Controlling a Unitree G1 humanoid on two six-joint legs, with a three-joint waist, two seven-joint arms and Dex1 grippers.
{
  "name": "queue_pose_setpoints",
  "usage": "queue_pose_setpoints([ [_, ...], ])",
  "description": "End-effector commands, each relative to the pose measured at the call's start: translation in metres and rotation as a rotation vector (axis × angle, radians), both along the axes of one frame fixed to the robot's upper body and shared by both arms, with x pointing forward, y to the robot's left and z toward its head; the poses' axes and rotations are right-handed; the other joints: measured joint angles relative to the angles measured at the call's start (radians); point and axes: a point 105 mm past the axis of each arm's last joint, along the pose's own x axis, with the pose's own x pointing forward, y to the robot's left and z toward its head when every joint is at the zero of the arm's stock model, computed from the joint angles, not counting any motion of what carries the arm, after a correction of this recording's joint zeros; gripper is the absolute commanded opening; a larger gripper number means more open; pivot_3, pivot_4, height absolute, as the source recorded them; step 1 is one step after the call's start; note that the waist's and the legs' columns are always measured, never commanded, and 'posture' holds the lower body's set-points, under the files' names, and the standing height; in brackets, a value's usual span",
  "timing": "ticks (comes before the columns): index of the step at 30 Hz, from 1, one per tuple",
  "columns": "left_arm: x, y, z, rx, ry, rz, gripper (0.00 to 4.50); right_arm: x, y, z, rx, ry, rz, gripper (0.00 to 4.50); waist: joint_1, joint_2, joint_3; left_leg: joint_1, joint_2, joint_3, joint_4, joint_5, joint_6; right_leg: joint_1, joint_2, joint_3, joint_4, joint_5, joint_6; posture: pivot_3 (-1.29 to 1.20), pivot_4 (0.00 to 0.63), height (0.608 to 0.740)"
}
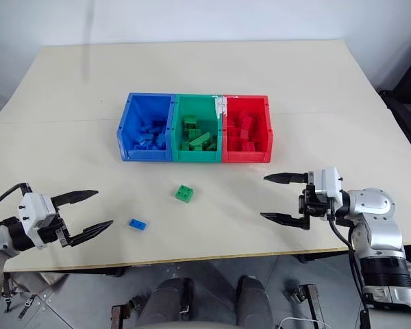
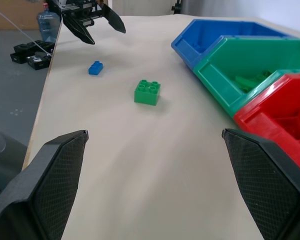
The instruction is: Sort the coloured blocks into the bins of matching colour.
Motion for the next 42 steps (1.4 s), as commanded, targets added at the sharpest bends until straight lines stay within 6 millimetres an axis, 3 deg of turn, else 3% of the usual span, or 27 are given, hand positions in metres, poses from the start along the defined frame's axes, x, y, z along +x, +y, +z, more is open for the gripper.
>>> queue_pose_setpoints([
  [1,0.001,-0.041,0.012,-0.041,-0.017,-0.150,4.48,-0.001,-0.009,0.008,-0.022,-0.037,-0.019,4.50,0.000,0.000,0.000,0.000,0.000,0.000,0.000,0.000,0.000,0.000,0.000,0.000,0.001,0.000,0.000,0.00,0.150,0.740],
  [7,0.015,-0.100,0.016,-0.034,0.003,-0.320,4.48,-0.006,-0.020,0.011,-0.026,-0.041,-0.068,4.50,0.002,0.000,0.000,0.000,0.000,0.000,0.000,0.000,0.000,0.000,0.000,0.000,0.003,0.000,0.000,0.00,0.150,0.740],
  [10,0.040,-0.118,0.011,-0.011,-0.026,-0.328,4.48,-0.012,-0.023,0.010,-0.033,-0.037,-0.083,4.50,0.003,0.000,0.000,0.000,-0.001,0.001,0.001,0.000,0.000,0.000,0.000,0.000,0.003,0.000,0.000,0.00,0.150,0.740],
  [14,0.066,-0.133,0.003,0.055,-0.056,-0.356,4.48,-0.019,-0.029,0.010,-0.038,-0.038,-0.122,4.50,0.006,0.000,0.000,0.000,-0.001,0.001,0.002,0.000,0.000,0.000,0.001,0.000,0.003,0.000,0.000,0.00,0.150,0.740],
  [21,0.075,-0.136,-0.016,0.113,0.006,-0.450,4.48,-0.028,-0.036,0.010,-0.034,-0.050,-0.199,4.50,0.002,0.000,0.000,0.000,-0.001,0.002,0.002,0.000,0.000,0.000,0.000,0.000,0.002,0.000,0.000,0.00,0.150,0.740],
  [24,0.076,-0.141,-0.022,0.102,0.043,-0.477,3.86,-0.028,-0.036,0.010,-0.024,-0.055,-0.220,4.50,0.006,0.000,0.000,0.000,-0.001,0.002,0.003,0.000,0.000,0.000,0.000,0.000,0.002,0.000,0.000,0.00,0.150,0.740],
  [28,0.078,-0.143,-0.023,0.098,0.048,-0.487,2.66,-0.029,-0.035,0.011,-0.014,-0.055,-0.226,4.50,0.013,0.000,0.000,0.000,-0.001,0.002,0.006,0.000,0.001,0.001,0.000,0.000,0.002,0.000,0.001,0.00,0.150,0.740],
  [32,0.087,-0.147,-0.006,0.008,0.011,-0.445,1.43,-0.028,-0.036,0.015,0.020,-0.063,-0.255,4.50,0.024,0.000,0.000,-0.001,-0.001,0.002,0.006,0.000,0.001,0.001,0.000,0.001,0.002,0.000,0.001,0.00,0.150,0.740],
  [37,0.104,-0.161,0.043,-0.181,-0.087,-0.382,1.43,-0.025,-0.031,0.022,0.084,-0.080,-0.290,4.50,0.026,0.000,0.000,-0.001,-0.001,0.001,0.007,0.000,0.001,0.001,0.000,0.000,0.003,0.000,0.001,0.00,0.150,0.740],
  [42,0.139,-0.168,0.078,-0.213,-0.183,-0.240,1.43,-0.009,-0.034,0.037,0.182,-0.127,-0.380,4.50,0.025,0.000,0.000,-0.001,-0.001,0.001,0.008,0.000,0.001,0.001,0.000,0.000,0.003,0.001,0.001,0.00,0.150,0.740],
])
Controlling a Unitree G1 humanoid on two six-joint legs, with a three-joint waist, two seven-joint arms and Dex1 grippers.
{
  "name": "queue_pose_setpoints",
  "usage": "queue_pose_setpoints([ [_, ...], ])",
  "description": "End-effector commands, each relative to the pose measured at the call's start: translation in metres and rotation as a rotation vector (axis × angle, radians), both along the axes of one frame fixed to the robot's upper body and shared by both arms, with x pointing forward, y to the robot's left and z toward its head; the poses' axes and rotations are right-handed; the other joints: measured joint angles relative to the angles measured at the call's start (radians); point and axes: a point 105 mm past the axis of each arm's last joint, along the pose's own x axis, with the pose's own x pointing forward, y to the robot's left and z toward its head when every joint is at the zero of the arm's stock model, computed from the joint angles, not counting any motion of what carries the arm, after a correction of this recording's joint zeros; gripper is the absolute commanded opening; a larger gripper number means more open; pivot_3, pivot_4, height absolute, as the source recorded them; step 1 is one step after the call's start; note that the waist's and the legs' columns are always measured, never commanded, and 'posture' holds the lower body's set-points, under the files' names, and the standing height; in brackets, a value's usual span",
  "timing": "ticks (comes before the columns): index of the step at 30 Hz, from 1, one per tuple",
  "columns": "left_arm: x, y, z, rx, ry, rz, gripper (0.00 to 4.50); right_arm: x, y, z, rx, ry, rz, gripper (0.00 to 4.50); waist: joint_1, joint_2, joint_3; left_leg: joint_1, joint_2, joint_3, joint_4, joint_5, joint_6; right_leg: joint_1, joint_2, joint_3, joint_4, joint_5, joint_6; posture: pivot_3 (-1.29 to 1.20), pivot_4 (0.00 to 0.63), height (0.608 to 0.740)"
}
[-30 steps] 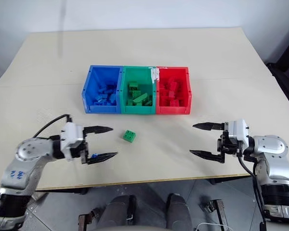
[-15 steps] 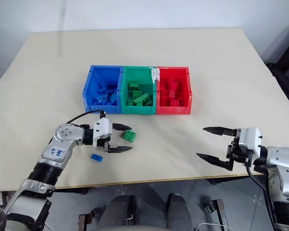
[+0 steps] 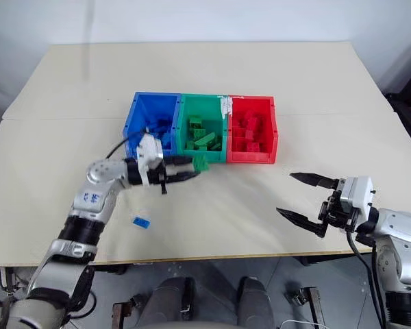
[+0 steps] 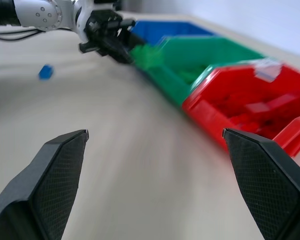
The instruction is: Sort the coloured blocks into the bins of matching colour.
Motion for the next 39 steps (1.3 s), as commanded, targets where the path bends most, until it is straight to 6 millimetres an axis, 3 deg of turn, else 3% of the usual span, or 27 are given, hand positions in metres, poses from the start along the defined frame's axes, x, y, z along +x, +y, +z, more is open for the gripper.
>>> queue_pose_setpoints([
  [1,0.021,0.002,0.021,-0.031,-0.059,0.114,1.43,0.009,-0.008,0.024,0.074,-0.092,-0.083,4.50,0.000,0.000,0.000,0.000,0.000,0.000,0.000,0.000,0.000,0.000,0.000,0.000,0.000,0.000,0.000,0.00,0.150,0.740],
  [5,0.050,0.002,0.029,-0.031,-0.046,0.250,1.43,0.017,-0.011,0.029,0.099,-0.106,-0.115,4.50,0.000,0.000,0.000,0.000,0.000,0.000,-0.001,0.000,0.000,0.000,0.000,0.000,0.000,0.000,0.000,0.00,0.150,0.740],
  [8,0.056,0.000,0.026,-0.024,-0.028,0.254,1.43,0.017,-0.010,0.026,0.087,-0.102,-0.106,4.50,-0.001,0.000,0.000,-0.001,0.000,0.001,-0.002,0.000,0.000,0.000,0.000,0.000,0.000,0.000,0.001,0.00,0.150,0.740],
  [14,0.048,0.001,0.029,-0.045,-0.043,0.201,3.27,0.017,-0.008,0.022,0.062,-0.087,-0.075,4.50,0.000,0.000,0.000,-0.001,0.000,0.001,-0.001,0.000,0.001,0.000,0.000,0.000,-0.001,0.000,0.001,0.00,0.150,0.740],
  [17,0.033,0.014,0.037,-0.070,-0.097,0.157,4.24,0.018,-0.007,0.022,0.051,-0.079,-0.051,4.50,-0.006,0.000,0.000,-0.001,0.000,0.001,-0.002,0.000,0.001,0.000,0.000,0.000,-0.001,0.000,0.001,0.00,0.150,0.740],
  [25,-0.027,0.097,0.016,0.074,-0.143,0.164,4.24,0.017,0.013,0.009,-0.026,-0.022,0.133,4.50,-0.030,0.000,0.000,0.000,0.001,0.002,-0.005,0.000,0.000,-0.002,0.000,0.000,-0.001,0.000,0.001,0.00,0.150,0.740],
  [27,-0.049,0.130,-0.003,0.140,-0.127,0.219,4.38,0.015,0.022,0.001,-0.057,-0.005,0.201,4.50,-0.030,0.000,0.000,0.000,0.001,0.002,-0.004,-0.001,0.001,-0.001,0.000,0.000,-0.001,0.000,0.001,0.00,0.150,0.740],
  [31,-0.090,0.176,-0.029,0.189,-0.045,0.340,4.38,0.017,0.032,-0.007,-0.065,0.020,0.271,4.50,-0.030,0.000,0.000,0.000,0.002,0.002,-0.003,-0.002,0.001,-0.001,0.000,0.001,-0.001,0.000,0.000,0.00,0.150,0.740],
  [35,-0.124,0.206,-0.044,0.199,0.041,0.458,4.38,0.019,0.036,-0.011,-0.081,0.034,0.320,4.50,-0.025,0.000,0.000,0.000,0.002,0.001,-0.002,-0.003,0.001,-0.001,-0.001,0.000,-0.001,0.000,0.000,0.00,0.150,0.740],
  [39,-0.151,0.218,-0.055,0.208,0.120,0.493,4.38,0.021,0.035,-0.014,-0.103,0.044,0.353,4.50,-0.026,0.000,0.000,0.000,0.003,0.002,-0.003,-0.004,0.001,-0.001,-0.001,0.000,-0.003,-0.001,-0.001,0.00,0.150,0.740],
])
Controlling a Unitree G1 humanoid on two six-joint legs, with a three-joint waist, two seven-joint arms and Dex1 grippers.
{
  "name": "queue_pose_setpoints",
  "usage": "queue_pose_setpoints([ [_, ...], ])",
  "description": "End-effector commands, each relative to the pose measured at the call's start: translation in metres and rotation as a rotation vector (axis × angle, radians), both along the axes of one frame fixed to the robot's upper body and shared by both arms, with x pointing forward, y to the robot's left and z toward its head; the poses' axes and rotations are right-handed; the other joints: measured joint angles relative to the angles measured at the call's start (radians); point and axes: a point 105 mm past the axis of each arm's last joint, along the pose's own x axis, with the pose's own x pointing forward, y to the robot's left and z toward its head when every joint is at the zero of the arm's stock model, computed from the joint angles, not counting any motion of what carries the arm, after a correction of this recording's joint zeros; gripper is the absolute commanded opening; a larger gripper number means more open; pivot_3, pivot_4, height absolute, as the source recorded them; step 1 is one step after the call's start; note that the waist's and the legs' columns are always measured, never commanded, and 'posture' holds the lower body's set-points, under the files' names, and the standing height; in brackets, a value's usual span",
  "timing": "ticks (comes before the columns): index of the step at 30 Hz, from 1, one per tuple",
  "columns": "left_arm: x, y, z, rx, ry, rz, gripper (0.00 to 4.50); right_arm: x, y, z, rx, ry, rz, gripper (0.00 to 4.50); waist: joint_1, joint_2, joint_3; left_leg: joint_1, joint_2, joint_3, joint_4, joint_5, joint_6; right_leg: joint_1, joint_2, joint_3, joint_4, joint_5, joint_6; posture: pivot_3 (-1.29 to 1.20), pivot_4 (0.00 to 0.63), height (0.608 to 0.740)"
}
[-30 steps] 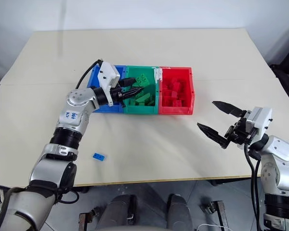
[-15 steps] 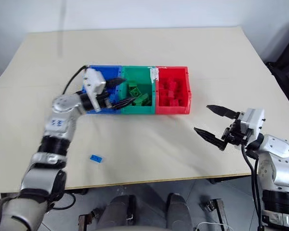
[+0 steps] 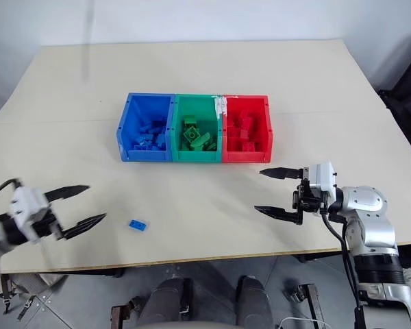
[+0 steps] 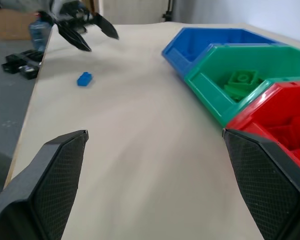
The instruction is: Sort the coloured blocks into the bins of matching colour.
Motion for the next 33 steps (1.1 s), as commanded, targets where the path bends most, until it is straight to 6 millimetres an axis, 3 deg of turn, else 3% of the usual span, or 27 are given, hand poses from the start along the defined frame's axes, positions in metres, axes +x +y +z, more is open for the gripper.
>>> queue_pose_setpoints([
  [1,-0.016,0.000,0.008,0.002,0.003,-0.022,4.38,-0.001,-0.003,0.003,-0.025,-0.024,0.036,4.50,0.000,0.000,0.000,0.000,0.000,0.000,0.000,0.000,0.000,0.000,0.000,0.000,-0.001,0.000,-0.001,0.00,0.150,0.740],
  [6,-0.025,-0.028,0.000,-0.012,0.081,-0.164,4.38,0.000,-0.004,0.004,-0.031,-0.023,0.049,4.50,-0.001,0.000,0.000,0.000,0.001,0.001,0.000,-0.001,-0.001,-0.001,0.000,0.000,0.000,-0.001,-0.001,0.00,0.150,0.740],
  [15,0.006,-0.086,-0.014,0.008,0.119,-0.416,4.38,-0.016,-0.012,0.000,-0.065,-0.002,0.063,4.50,0.000,0.001,0.000,0.000,0.000,0.002,0.000,-0.001,-0.001,-0.001,0.001,0.000,0.003,-0.001,-0.001,0.00,0.150,0.740],
  [18,0.011,-0.093,-0.022,0.044,0.149,-0.476,4.38,-0.026,-0.012,-0.002,-0.058,0.009,0.060,4.50,-0.003,0.001,0.000,0.000,0.000,0.003,0.000,-0.001,-0.001,-0.001,0.001,0.000,0.003,-0.001,-0.001,0.00,0.150,0.740],
  [22,0.016,-0.087,-0.029,0.095,0.172,-0.513,4.38,-0.034,-0.008,-0.005,-0.037,0.021,0.037,4.50,-0.003,0.001,0.000,0.001,0.001,0.004,-0.001,-0.001,-0.001,-0.002,0.001,0.000,0.003,-0.001,-0.001,0.00,0.150,0.740],
  [25,0.019,-0.083,-0.030,0.119,0.181,-0.544,3.81,-0.036,-0.005,-0.005,-0.025,0.020,0.023,4.50,-0.001,0.001,0.000,0.001,0.001,0.004,0.000,-0.001,-0.001,-0.001,0.001,0.000,0.002,-0.001,-0.001,0.00,0.150,0.740],
  [33,0.025,-0.089,-0.043,0.128,0.188,-0.598,1.39,-0.032,-0.004,-0.002,-0.020,0.005,-0.002,4.50,0.000,0.001,0.000,0.001,0.001,0.004,0.000,-0.001,-0.001,-0.001,0.001,0.000,0.003,-0.001,-0.001,0.00,0.150,0.740],
])
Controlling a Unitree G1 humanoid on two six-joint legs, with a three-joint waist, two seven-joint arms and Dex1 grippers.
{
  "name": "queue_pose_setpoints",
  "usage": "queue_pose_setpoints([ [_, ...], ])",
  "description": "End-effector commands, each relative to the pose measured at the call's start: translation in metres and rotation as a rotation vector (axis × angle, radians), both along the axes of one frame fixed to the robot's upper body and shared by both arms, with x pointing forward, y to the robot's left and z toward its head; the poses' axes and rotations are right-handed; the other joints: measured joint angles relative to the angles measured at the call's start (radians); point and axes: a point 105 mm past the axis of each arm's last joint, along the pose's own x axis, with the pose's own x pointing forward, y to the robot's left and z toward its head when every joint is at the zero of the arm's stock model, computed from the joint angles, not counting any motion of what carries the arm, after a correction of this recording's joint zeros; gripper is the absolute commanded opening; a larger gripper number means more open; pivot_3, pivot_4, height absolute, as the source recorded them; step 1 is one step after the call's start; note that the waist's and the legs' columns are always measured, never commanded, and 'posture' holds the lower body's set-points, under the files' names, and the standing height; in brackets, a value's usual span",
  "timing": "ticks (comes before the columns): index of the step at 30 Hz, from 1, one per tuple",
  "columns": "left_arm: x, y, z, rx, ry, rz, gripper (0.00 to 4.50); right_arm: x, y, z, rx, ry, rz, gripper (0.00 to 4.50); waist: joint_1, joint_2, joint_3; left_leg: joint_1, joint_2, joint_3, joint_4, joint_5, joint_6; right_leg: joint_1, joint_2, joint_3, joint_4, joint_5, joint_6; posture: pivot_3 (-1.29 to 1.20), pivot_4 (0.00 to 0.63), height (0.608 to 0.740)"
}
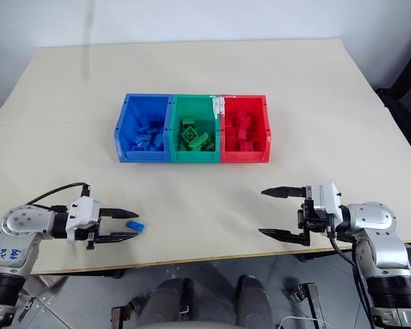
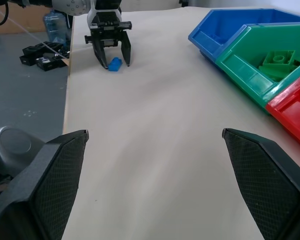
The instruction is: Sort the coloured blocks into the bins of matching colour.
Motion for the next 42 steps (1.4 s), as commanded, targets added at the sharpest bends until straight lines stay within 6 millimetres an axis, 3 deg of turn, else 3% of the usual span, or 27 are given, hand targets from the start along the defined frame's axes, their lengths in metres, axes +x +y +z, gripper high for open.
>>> queue_pose_setpoints([
  [1,-0.005,-0.006,-0.013,0.001,0.036,-0.038,1.09,0.001,0.000,0.009,0.020,-0.037,-0.009,4.50,0.000,0.000,0.000,0.000,0.000,0.000,0.000,0.000,0.000,0.000,0.000,0.000,0.000,0.000,0.000,0.00,0.150,0.740],
  [3,-0.006,-0.009,-0.013,-0.012,0.029,-0.041,0.52,0.000,0.000,0.009,0.020,-0.037,-0.008,4.50,0.000,0.000,0.000,0.000,0.000,0.000,0.000,0.000,0.000,0.000,0.000,0.000,0.000,0.000,0.000,0.00,0.150,0.740],
  [6,-0.006,-0.015,-0.002,-0.077,0.000,-0.034,0.47,0.001,0.001,0.010,0.024,-0.037,-0.004,4.50,0.000,0.001,-0.001,0.000,0.000,0.000,0.000,0.000,0.000,0.000,0.000,0.000,0.000,0.000,0.000,0.00,0.150,0.740],
  [10,0.011,-0.021,0.032,-0.218,-0.089,0.066,0.47,0.006,0.004,0.018,0.063,-0.053,-0.016,4.50,0.000,0.001,0.000,0.000,0.000,0.000,0.000,0.000,0.000,0.000,0.000,0.000,0.001,0.000,0.000,0.00,0.150,0.740],
  [16,0.058,-0.034,0.096,-0.397,-0.205,0.220,0.47,0.022,0.001,0.035,0.129,-0.091,-0.088,4.50,0.005,0.001,0.000,0.000,0.000,-0.002,0.002,0.001,0.000,0.001,0.000,0.000,0.001,0.000,0.000,0.00,0.150,0.740],
  [18,0.084,-0.039,0.114,-0.427,-0.252,0.290,0.47,0.027,-0.002,0.038,0.147,-0.109,-0.124,4.50,0.009,0.000,-0.001,0.000,-0.001,-0.002,0.002,0.001,0.000,0.001,0.000,0.000,0.002,0.000,0.001,0.00,0.150,0.740],
  [21,0.119,-0.040,0.125,-0.419,-0.292,0.404,0.47,0.031,-0.004,0.040,0.166,-0.123,-0.160,4.50,0.015,0.000,-0.001,0.000,-0.002,-0.002,0.002,0.001,0.000,0.002,0.000,0.000,0.001,0.001,0.002,0.00,0.150,0.740],
  [26,0.158,-0.033,0.120,-0.343,-0.304,0.554,0.47,0.034,-0.008,0.045,0.208,-0.143,-0.220,4.50,0.013,0.000,-0.001,-0.001,-0.002,0.000,0.001,0.001,0.001,0.001,0.000,0.000,0.000,0.001,0.002,0.00,0.150,0.740],
  [28,0.160,-0.036,0.118,-0.342,-0.294,0.539,0.47,0.035,-0.010,0.046,0.212,-0.146,-0.234,4.50,0.011,0.000,-0.001,-0.001,-0.002,0.000,0.000,0.001,0.001,0.000,0.000,0.000,0.000,0.001,0.002,0.00,0.150,0.740],
  [33,0.157,-0.035,0.121,-0.368,-0.296,0.528,2.07,0.035,-0.013,0.046,0.216,-0.150,-0.252,4.50,0.011,0.000,0.000,-0.001,-0.002,0.000,0.001,0.001,0.001,0.000,0.000,0.000,-0.001,0.001,0.002,0.00,0.150,0.740],
  [37,0.136,-0.030,0.137,-0.431,-0.369,0.435,3.29,0.037,-0.014,0.045,0.218,-0.150,-0.260,4.50,0.006,0.000,0.000,-0.001,-0.002,0.000,0.001,0.001,0.001,0.000,0.000,0.000,0.000,0.001,0.002,0.00,0.150,0.740],
  [42,0.090,-0.003,0.125,-0.339,-0.365,0.353,3.29,0.039,-0.014,0.042,0.185,-0.140,-0.224,4.50,-0.012,0.000,0.000,-0.001,-0.001,0.000,-0.001,0.001,0.001,0.000,0.000,0.000,-0.001,0.001,0.002,0.00,0.150,0.740],
])
